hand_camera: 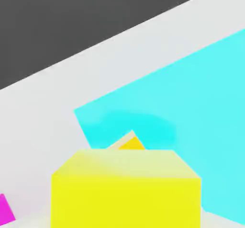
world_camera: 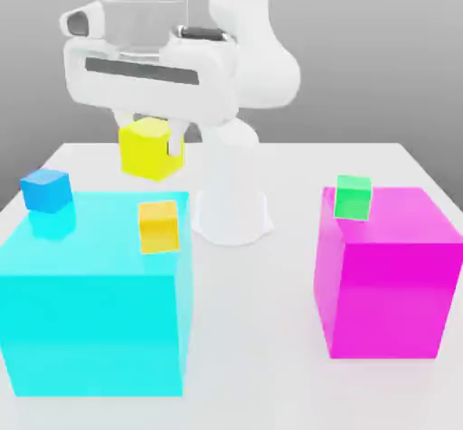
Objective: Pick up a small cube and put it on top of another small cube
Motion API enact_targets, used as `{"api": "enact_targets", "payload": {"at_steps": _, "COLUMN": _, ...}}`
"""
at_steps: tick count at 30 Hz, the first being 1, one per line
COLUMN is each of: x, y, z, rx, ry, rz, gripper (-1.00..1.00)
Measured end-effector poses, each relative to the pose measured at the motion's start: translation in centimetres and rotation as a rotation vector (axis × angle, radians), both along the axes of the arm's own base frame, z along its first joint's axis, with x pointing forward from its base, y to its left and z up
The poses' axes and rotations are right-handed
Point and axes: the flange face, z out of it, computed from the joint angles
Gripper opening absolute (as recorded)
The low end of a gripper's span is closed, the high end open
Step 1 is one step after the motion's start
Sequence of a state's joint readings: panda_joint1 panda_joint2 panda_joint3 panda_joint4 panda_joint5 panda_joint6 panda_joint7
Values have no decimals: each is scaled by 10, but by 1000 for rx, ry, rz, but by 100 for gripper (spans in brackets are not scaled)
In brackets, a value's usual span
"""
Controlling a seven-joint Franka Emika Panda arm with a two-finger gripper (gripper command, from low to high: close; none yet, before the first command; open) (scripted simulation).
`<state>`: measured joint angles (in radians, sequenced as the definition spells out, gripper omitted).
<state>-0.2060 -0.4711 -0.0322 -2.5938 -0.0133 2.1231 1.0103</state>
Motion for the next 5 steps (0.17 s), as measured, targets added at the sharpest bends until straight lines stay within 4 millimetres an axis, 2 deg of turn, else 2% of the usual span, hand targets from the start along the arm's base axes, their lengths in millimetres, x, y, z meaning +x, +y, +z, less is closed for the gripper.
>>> {"api": "enact_targets", "payload": {"at_steps": 1, "x": -1, "y": 0, "z": -14, "rx": 1, "ry": 0, "rz": -1, "gripper": -100}}
{"api": "enact_targets", "payload": {"at_steps": 2, "x": -2, "y": 0, "z": -22, "rx": 2, "ry": 0, "rz": -1, "gripper": 100}}
{"api": "enact_targets", "payload": {"at_steps": 5, "x": -2, "y": 0, "z": -22, "rx": 2, "ry": -1, "rz": -1, "gripper": 100}}
